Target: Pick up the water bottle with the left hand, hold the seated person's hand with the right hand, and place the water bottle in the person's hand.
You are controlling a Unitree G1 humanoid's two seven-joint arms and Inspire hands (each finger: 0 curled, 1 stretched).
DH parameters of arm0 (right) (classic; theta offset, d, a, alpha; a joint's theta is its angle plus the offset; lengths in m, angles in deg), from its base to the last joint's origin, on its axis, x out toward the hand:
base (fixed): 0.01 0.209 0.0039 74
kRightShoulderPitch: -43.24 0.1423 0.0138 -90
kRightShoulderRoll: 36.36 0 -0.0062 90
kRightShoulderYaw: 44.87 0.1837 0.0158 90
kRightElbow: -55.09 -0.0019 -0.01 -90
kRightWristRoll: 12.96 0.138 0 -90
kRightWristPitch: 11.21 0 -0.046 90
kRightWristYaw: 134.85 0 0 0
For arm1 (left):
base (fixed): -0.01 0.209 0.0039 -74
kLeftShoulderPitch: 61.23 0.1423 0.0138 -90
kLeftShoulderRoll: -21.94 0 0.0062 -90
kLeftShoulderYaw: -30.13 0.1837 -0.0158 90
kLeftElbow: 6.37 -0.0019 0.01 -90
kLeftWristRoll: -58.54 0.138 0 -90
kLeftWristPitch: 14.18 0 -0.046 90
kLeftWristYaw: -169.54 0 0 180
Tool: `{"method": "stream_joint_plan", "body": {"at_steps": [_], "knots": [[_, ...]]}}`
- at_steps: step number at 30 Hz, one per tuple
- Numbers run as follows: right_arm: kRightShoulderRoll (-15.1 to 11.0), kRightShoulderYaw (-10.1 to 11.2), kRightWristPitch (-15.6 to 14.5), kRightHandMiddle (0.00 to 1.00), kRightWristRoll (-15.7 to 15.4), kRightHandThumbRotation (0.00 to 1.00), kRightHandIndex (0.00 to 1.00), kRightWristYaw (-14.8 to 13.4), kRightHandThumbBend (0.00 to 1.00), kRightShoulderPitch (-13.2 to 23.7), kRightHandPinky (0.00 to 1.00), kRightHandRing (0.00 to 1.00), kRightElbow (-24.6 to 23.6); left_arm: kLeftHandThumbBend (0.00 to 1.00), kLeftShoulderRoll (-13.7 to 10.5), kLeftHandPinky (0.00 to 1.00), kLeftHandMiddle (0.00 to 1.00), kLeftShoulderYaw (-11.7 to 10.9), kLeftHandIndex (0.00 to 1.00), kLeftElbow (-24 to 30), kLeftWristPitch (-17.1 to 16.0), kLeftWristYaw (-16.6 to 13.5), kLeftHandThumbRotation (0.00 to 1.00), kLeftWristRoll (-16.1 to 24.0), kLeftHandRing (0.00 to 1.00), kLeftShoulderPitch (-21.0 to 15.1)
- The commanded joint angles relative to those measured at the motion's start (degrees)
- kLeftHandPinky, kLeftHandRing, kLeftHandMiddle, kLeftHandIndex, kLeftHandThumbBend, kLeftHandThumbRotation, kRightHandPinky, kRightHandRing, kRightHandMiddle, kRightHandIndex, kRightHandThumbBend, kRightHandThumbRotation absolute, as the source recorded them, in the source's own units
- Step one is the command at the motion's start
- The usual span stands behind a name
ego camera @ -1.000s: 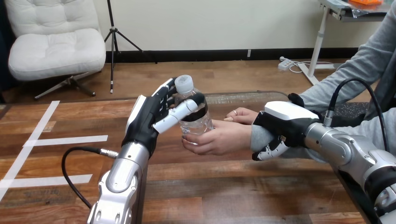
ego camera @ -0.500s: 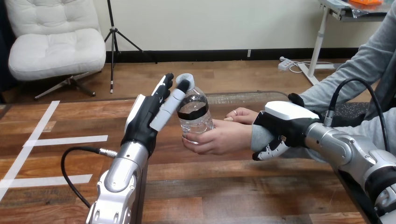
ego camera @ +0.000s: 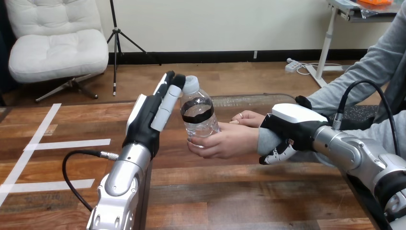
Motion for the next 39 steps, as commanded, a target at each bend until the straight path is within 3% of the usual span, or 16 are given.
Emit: {"method": "stream_joint_plan", "body": {"at_steps": [1, 10, 16, 21, 28, 39], "knots": [[1.35, 3.35, 3.80, 0.28, 2.77, 0.03, 0.30, -3.97, 0.52, 11.38, 0.17, 0.22, -4.66, 1.00, -1.13, 1.00, 1.00, -1.51, 1.00, 5.82, -1.63, -0.12, 1.00, -1.79, 1.00, -4.16], [1.25, 3.39, 3.74, 0.29, 2.87, 0.05, 0.31, -3.81, 0.52, 11.34, 0.18, 0.23, -4.46, 1.00, -1.07, 1.00, 1.00, -1.87, 1.00, 6.20, -1.66, -0.40, 1.00, -2.87, 1.00, -4.00], [1.08, 3.05, 3.28, 0.33, 2.31, 0.25, 0.35, -4.17, 0.58, 11.37, 0.22, 0.27, -4.75, 1.00, -1.30, 1.00, 1.00, -1.70, 1.00, 6.44, -1.31, -0.41, 1.00, -3.23, 1.00, -3.87], [0.86, 2.61, 2.38, 0.43, 1.68, 0.48, 0.45, -4.01, 0.74, 11.47, 0.32, 0.37, -5.10, 1.00, -1.44, 1.00, 1.00, -1.59, 1.00, 6.40, -1.28, -0.35, 1.00, -3.26, 1.00, -3.81], [0.49, 1.87, 1.33, 0.58, 0.66, 0.67, 0.60, -3.66, 0.93, 11.69, 0.47, 0.55, -5.33, 1.00, -1.49, 1.00, 1.00, -1.52, 0.99, 6.35, -1.17, -0.51, 1.00, -3.14, 1.00, -3.65], [0.07, 1.11, -0.41, 0.73, -0.40, 0.84, 0.74, -2.04, 1.00, 11.90, 0.61, 0.72, -5.82, 1.00, -1.43, 1.00, 1.00, -1.39, 0.98, 6.47, -1.24, -0.55, 1.00, -3.08, 1.00, -3.55]]}}
